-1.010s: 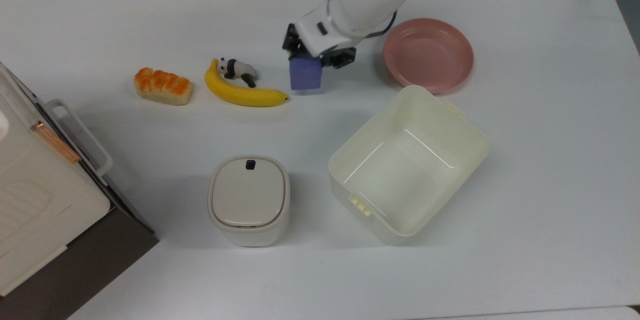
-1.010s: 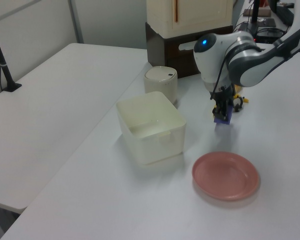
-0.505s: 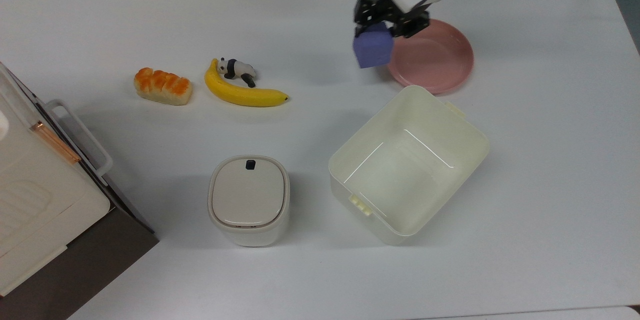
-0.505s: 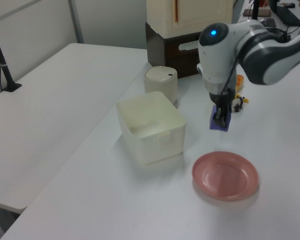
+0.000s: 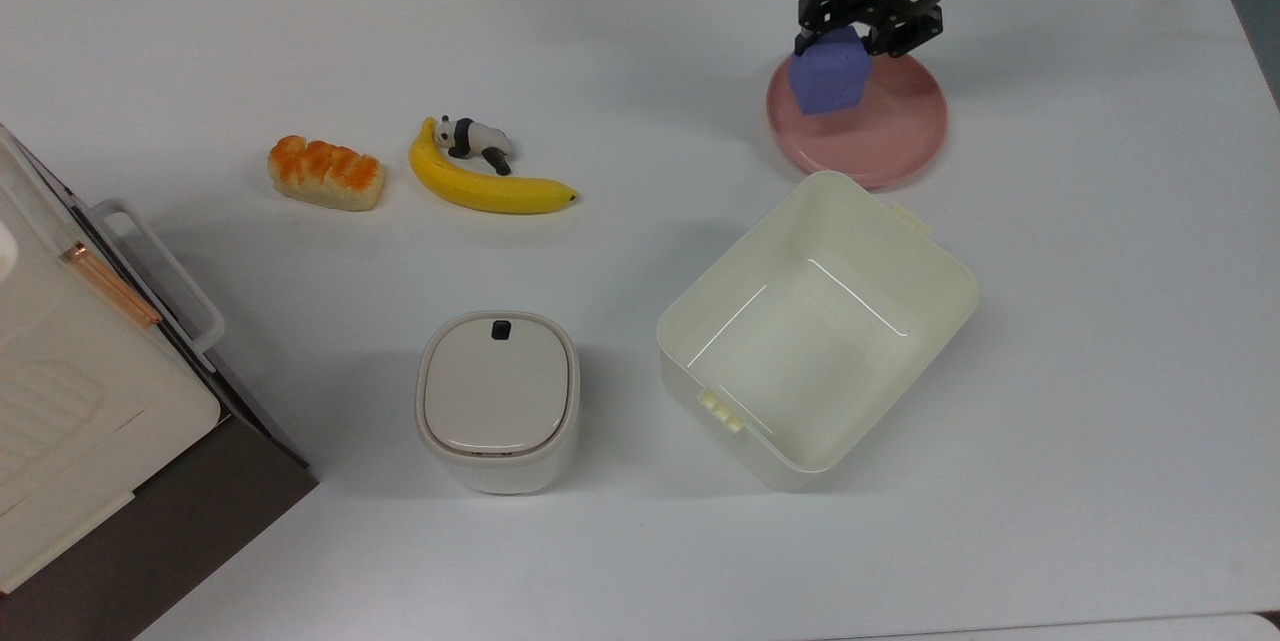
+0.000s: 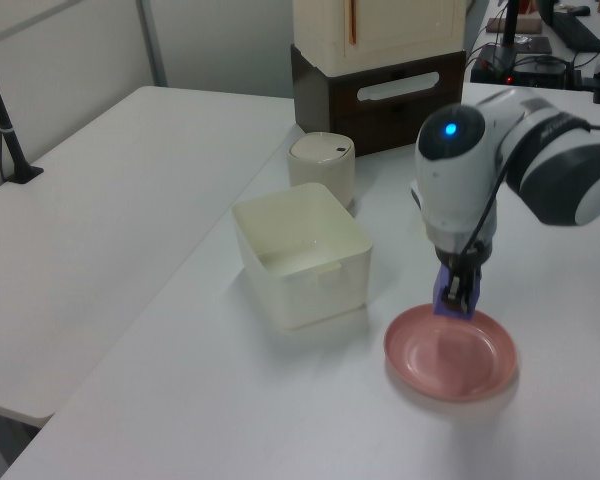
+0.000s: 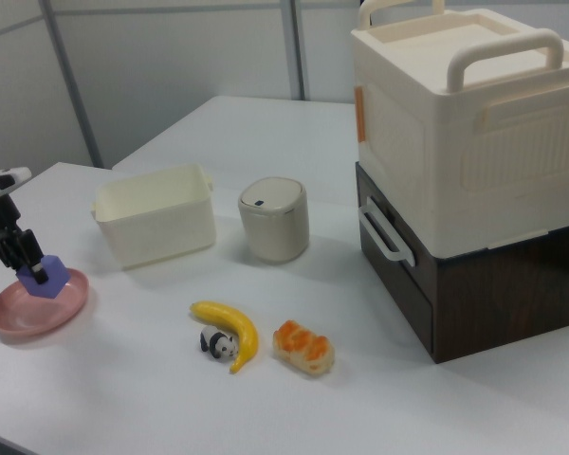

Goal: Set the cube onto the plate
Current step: 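Lift the purple cube and carry it over the pink plate, then lower the cube onto the pink plate and open the gripper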

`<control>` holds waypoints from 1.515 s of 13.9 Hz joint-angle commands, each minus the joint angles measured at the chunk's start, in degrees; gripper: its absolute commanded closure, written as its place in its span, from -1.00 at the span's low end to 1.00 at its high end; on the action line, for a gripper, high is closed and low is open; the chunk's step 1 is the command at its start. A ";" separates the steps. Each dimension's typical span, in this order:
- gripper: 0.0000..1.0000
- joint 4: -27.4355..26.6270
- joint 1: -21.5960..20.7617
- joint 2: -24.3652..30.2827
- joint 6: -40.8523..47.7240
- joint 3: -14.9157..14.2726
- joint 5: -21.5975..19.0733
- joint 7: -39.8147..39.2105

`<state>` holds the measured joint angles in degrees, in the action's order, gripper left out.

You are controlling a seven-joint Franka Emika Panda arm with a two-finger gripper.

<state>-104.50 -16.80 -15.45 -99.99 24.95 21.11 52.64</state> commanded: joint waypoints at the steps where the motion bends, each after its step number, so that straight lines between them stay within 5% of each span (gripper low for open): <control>1: 1.00 2.28 -1.74 -3.52 0.77 -0.34 0.69 4.30; 3: 1.00 3.34 -1.92 -3.97 0.59 -0.34 -0.02 8.17; 4: 0.77 3.42 -1.92 -3.97 0.59 -0.34 -0.10 9.05; 5: -0.12 3.60 -1.84 -3.97 0.68 -0.34 -0.19 9.15; 6: -0.75 3.60 -1.84 -3.97 0.76 -0.34 -0.19 9.24; 7: -1.00 3.51 -1.92 -3.97 0.77 -0.34 -0.10 9.32; 15: -1.00 3.51 -1.31 -3.01 1.29 -0.34 0.95 8.71; 21: -1.00 7.19 6.06 2.79 10.68 -0.78 -0.71 -6.21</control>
<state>-99.72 -14.29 -16.33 -94.79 24.73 21.50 53.41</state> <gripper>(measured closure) 0.000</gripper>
